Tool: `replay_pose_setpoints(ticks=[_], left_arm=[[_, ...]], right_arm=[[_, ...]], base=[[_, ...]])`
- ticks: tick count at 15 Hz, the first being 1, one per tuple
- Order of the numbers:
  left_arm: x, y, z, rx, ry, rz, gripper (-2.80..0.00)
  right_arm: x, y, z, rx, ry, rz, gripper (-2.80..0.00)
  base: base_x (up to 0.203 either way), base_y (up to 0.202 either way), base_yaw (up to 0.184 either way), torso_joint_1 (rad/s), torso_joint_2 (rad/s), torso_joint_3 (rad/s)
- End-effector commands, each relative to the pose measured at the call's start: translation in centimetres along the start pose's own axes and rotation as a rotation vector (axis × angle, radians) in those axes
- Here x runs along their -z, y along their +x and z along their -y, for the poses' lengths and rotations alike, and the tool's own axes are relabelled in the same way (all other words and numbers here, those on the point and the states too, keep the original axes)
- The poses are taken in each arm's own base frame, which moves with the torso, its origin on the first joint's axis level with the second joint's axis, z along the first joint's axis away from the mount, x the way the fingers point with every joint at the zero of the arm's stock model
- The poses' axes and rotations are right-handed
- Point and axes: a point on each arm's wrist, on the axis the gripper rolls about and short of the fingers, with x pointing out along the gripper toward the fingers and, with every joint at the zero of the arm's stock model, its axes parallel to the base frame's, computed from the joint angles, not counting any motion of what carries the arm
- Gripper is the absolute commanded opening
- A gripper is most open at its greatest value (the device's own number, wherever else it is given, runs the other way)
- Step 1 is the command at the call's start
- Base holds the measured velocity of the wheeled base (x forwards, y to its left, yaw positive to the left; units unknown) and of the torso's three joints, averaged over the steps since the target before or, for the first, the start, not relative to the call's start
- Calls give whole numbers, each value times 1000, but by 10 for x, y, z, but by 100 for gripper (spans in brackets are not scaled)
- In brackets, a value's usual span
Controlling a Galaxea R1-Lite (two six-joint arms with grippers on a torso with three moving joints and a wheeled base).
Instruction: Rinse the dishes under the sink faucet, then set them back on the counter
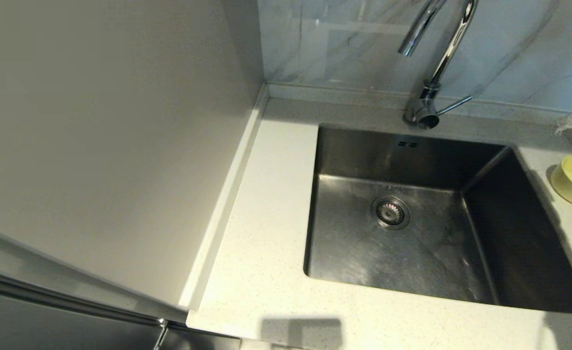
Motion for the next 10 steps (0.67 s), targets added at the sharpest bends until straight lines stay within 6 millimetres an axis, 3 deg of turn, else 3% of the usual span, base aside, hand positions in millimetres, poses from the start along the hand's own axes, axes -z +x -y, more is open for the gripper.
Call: replay_pose_setpoints(ticks=[1, 3, 5, 7, 8, 10], left_arm=[[0, 0, 0, -1, -1, 3, -280], [0, 0, 0, -1, -1, 3, -280], [0, 0, 0, -1, -1, 3, -280], [0, 0, 0, -1, -1, 3, -280], [0, 0, 0, -1, -1, 3, -280], [0, 0, 0, -1, -1, 3, -280]], right_arm=[[-5, -20, -4, -20, -5, 47, -280], [-9, -38, -5, 15, 0, 81, -280], [-3, -56, -5, 152, 23, 71, -280], [8, -86, 1, 318, 69, 77, -280], [18, -102, 4, 375, 86, 75, -280], [59, -133, 7, 435, 74, 20, -280]], base=[[0, 0, 0, 0, 0, 0], [0, 0, 0, 0, 0, 0], [0, 0, 0, 0, 0, 0], [0, 0, 0, 0, 0, 0], [0, 0, 0, 0, 0, 0], [0, 0, 0, 0, 0, 0]])
